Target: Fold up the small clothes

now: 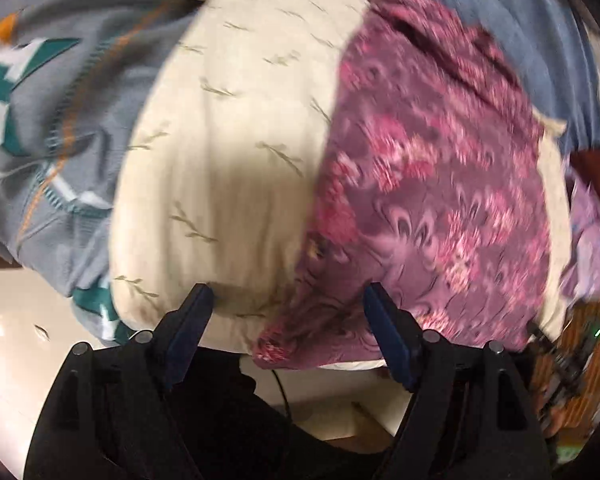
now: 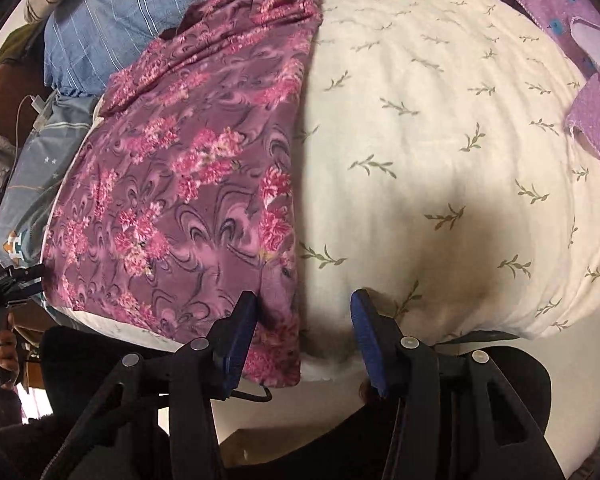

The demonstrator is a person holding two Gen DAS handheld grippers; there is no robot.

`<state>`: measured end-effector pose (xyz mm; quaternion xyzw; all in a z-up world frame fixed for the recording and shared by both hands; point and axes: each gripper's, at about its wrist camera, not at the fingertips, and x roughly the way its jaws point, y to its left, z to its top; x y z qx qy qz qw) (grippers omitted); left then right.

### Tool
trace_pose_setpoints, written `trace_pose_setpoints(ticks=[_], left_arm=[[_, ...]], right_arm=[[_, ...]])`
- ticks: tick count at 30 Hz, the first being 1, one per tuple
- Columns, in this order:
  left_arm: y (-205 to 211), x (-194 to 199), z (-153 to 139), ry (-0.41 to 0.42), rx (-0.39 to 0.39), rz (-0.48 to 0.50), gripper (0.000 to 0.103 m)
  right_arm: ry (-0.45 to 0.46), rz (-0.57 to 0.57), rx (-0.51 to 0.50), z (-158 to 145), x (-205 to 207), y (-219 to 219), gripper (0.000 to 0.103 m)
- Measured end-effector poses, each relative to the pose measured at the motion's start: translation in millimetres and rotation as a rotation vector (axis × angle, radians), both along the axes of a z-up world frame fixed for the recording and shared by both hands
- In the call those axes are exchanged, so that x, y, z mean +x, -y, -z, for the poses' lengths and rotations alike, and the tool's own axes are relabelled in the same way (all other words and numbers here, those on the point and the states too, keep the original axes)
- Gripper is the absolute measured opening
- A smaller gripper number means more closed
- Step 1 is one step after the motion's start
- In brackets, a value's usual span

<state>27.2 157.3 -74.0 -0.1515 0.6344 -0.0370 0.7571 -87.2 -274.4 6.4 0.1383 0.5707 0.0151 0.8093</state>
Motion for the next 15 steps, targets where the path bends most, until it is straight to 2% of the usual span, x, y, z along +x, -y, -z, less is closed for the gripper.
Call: trace_pose_setpoints(ticks=[3,5,7,8,9,10,11,13,14,15], left_arm=[[16,-3,-1,0.006,-0.012,0.059,0.08],[26,-7,-1,0.003,-0.073,0.097,0.08],[39,-9,1,-0.006,-0.065,0.133,0.078],[44,-9,1,-0.004,-0.065,0.146,0.068],[48,-9,1,-0.003,-0.048,0.159,0.056],[52,-8,1,-0.001,-0.019,0.167,0.049],[53,-8,0,0.001,-0.004,0.171,0.046],[49,-7,-2,-0.002,-0.005,0.148,0.016],[46,-7,-3,-0.004,-0.024,0.141,0.009],[40,-5,-4,-0.009,-0.075,0.122,0.004]], right_arm=[[-0.019,-0.004,0.029,5,2,-1,0.05],[-0.018,-0.006,0.036,7,3,-1,0.052],[-0.012,-0.016,0.047,8,3,-3,0.051],[-0.01,-0.018,0.048,8,3,-5,0.05],[-0.002,-0.03,0.052,8,3,-7,0.039],[0.003,-0.042,0.054,8,2,-10,0.025],[-0.001,-0.058,0.051,9,3,-12,0.022],[0.005,-0.098,0.034,7,2,-21,0.011],[0.013,-0.118,0.02,5,2,-25,0.01],[0.024,-0.136,0.023,1,2,-28,0.008]])
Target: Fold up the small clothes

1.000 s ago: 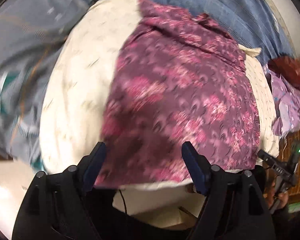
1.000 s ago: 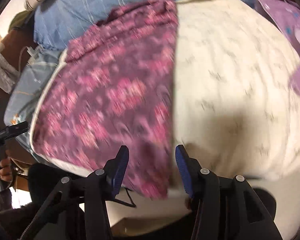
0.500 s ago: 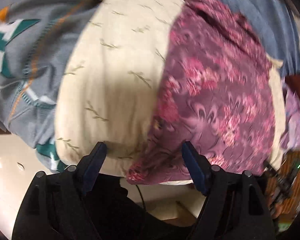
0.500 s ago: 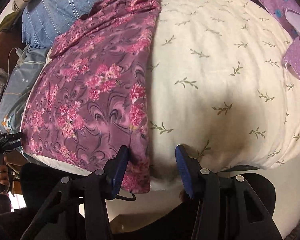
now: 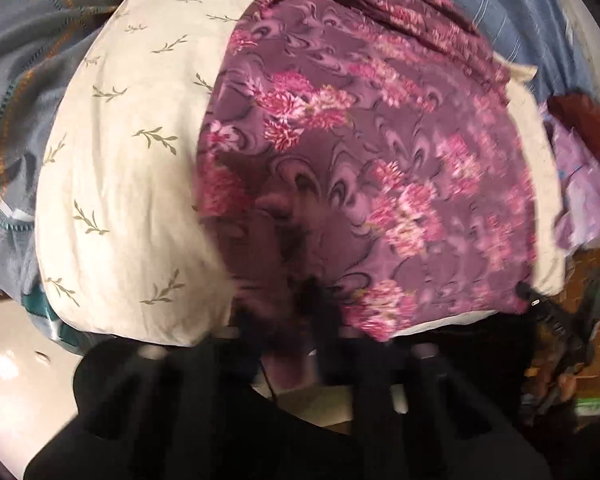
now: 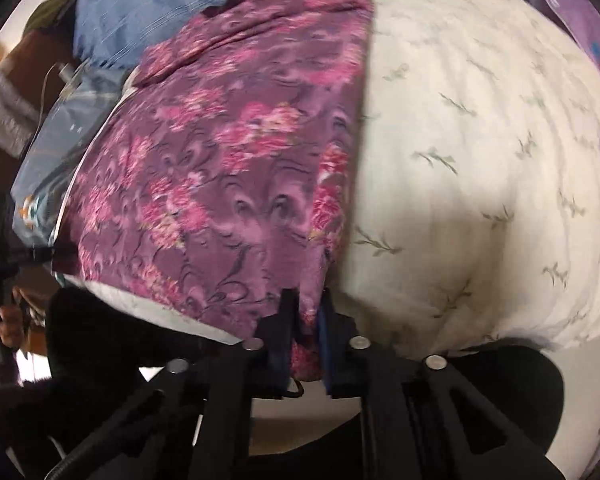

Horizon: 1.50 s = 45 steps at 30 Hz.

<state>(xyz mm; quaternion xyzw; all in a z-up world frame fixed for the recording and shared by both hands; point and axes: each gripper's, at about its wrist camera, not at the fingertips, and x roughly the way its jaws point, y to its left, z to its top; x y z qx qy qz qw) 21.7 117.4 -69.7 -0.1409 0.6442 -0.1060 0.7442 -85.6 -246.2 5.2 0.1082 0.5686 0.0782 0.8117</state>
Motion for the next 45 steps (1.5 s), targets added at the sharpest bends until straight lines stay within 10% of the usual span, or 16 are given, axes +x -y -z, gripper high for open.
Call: trace_pose_setpoints(ticks=[10,27,45], left_arm=[[-2,12,-68,0.149,-0.178,-0.06,0.003],[5,156,-117,0.245,-0.168,-0.187,0.003],[30,315,-54,0.163,-0.081,-0.285,0.003]], right_arm=[[0.1,0.06,0.292,-38,7,27,0.007],[0.247,0.161,0.495,-89,116,76,0.007],[0.188,0.334,0.531,-11,310,99,0.007]])
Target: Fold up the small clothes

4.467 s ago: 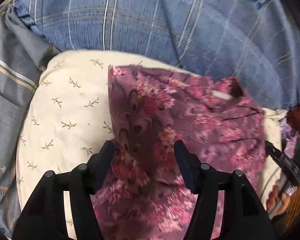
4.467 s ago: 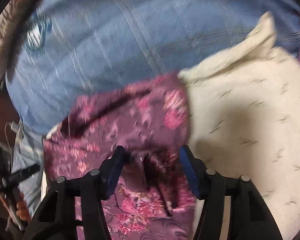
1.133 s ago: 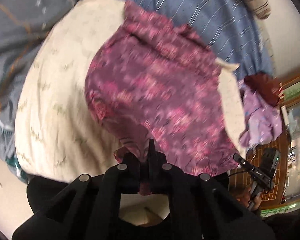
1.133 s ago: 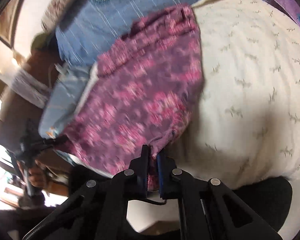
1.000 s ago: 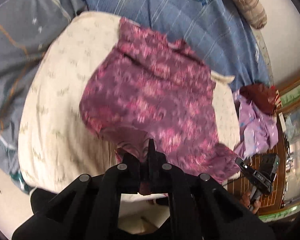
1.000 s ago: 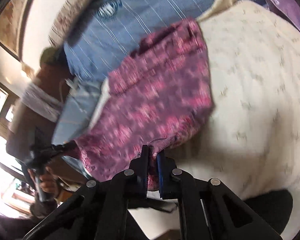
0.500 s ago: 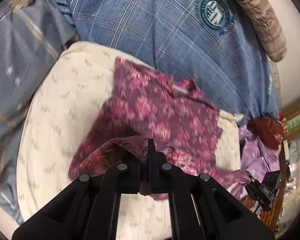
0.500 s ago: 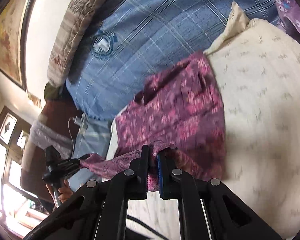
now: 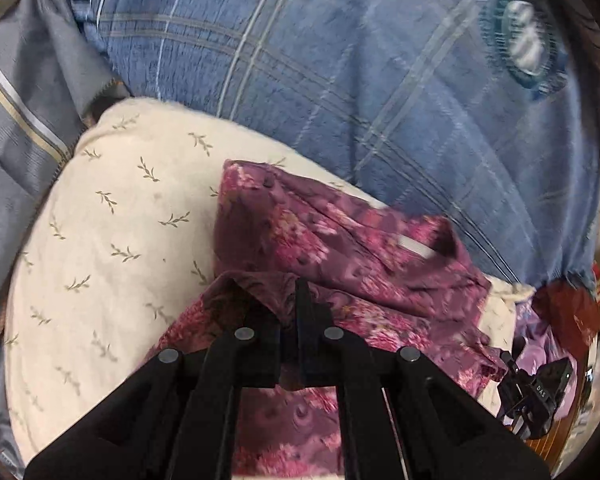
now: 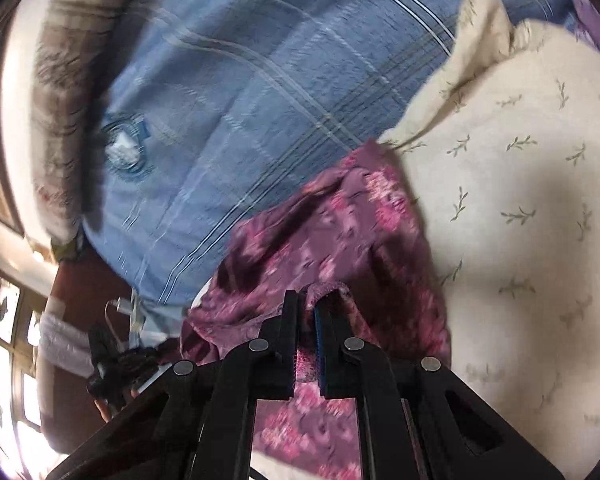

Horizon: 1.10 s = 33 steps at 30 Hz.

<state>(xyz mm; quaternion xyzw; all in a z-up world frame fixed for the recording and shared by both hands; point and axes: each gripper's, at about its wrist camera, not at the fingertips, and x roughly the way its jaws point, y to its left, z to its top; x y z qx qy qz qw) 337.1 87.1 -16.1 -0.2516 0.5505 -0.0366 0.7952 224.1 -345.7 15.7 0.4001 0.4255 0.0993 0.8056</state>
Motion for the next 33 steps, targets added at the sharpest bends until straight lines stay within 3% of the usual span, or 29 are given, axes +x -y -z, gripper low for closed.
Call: trace_pose_setpoints(ticks=[9,16,23,28,33], left_arm=[[-7,29,33,-0.07,-0.039,-0.056,0.004],[-7,27,-2,0.001,-0.088,-0.065,0.004],[0,57,-18,0.044,0.008,-0.067,0.004],[-1,85,10,-0.012,0.022,-0.091,0.004],[-1,103,38,-0.056,0.014,-0.102,0.006]], right_arm=[[-0.074,0.057,0.055,57,44,10,0.006],[0.018,0.031,0.038,22,48,5,0.006],[0.089,0.039,0.042,-2,75,9,0.006],[0.052,0.058,0.025,19,101,14,0.006],[-0.04,0.078,0.088,61,129,21,0.007]])
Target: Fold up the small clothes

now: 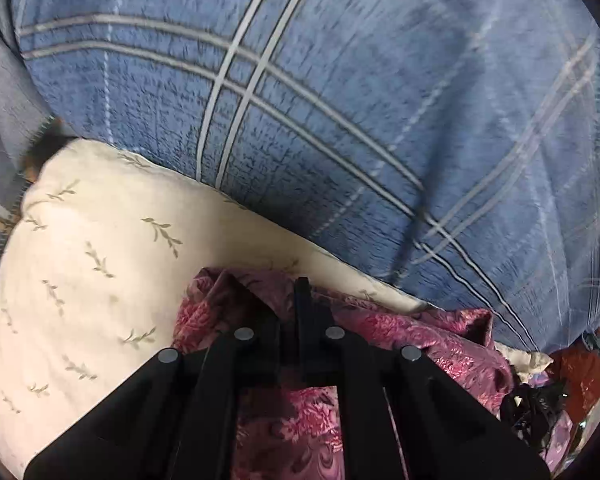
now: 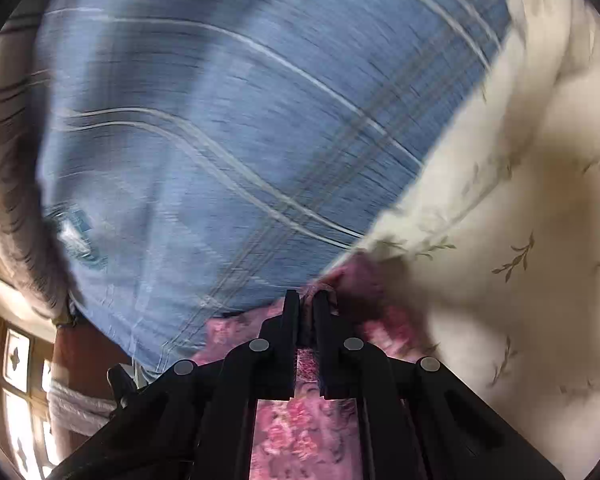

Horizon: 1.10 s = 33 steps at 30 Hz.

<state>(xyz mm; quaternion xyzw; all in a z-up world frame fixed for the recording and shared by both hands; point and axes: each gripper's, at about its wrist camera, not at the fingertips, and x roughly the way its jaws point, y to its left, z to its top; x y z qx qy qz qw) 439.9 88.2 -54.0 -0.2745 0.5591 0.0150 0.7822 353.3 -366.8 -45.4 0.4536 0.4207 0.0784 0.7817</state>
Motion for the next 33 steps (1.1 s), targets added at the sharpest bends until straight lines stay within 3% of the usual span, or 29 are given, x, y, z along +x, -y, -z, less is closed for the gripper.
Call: trace_pose_setpoints(ticks=[3,5,7,8,9,10,12,17,21,23,25,29,33], left_arm=[[-9,4,-2,-0.019,-0.071,-0.009,0.006],[-16,3,-11,-0.009,-0.108,-0.002,0.007],[-24,-3,-24,0.005,-0.141,0.011,0.011],[-27,-7,-30,0.011,-0.145,0.015,0.013],[-32,-13,-41,0.031,-0.129,0.011,0.024],[-39,-21,-52,0.052,-0.105,0.012,0.038],[-53,-42,-71,0.09,-0.083,0.003,0.049],[-53,-112,-85,0.091,-0.079,0.075,0.05],[-38,-164,-62,0.054,-0.157,0.079,0.053],[-33,-180,-50,0.04,-0.155,0.053,0.053],[-37,-193,-46,0.042,-0.158,0.03,0.053],[-41,-199,-18,-0.006,-0.174,-0.04,0.06],[-41,-194,19,-0.06,-0.315,-0.075,0.065]], right_arm=[[-0.059,-0.003,0.074,16,12,13,0.007],[-0.044,0.022,0.084,9,11,26,0.015],[-0.015,0.069,0.051,-6,4,43,0.05],[0.0,0.098,0.036,-13,-4,50,0.056],[0.01,0.105,0.024,-20,-12,53,0.059],[0.021,0.082,0.011,-28,-21,52,0.059],[0.006,0.013,-0.051,-40,-38,41,0.059],[-0.03,-0.113,-0.211,-50,-90,1,0.059],[-0.047,-0.142,-0.235,-44,-119,-12,0.059],[-0.063,-0.149,-0.245,-43,-124,-17,0.059],[-0.078,-0.146,-0.315,-42,-129,-25,0.059],[-0.104,-0.161,-0.343,-41,-133,-35,0.059],[-0.125,-0.186,-0.361,-35,-132,-44,0.059]])
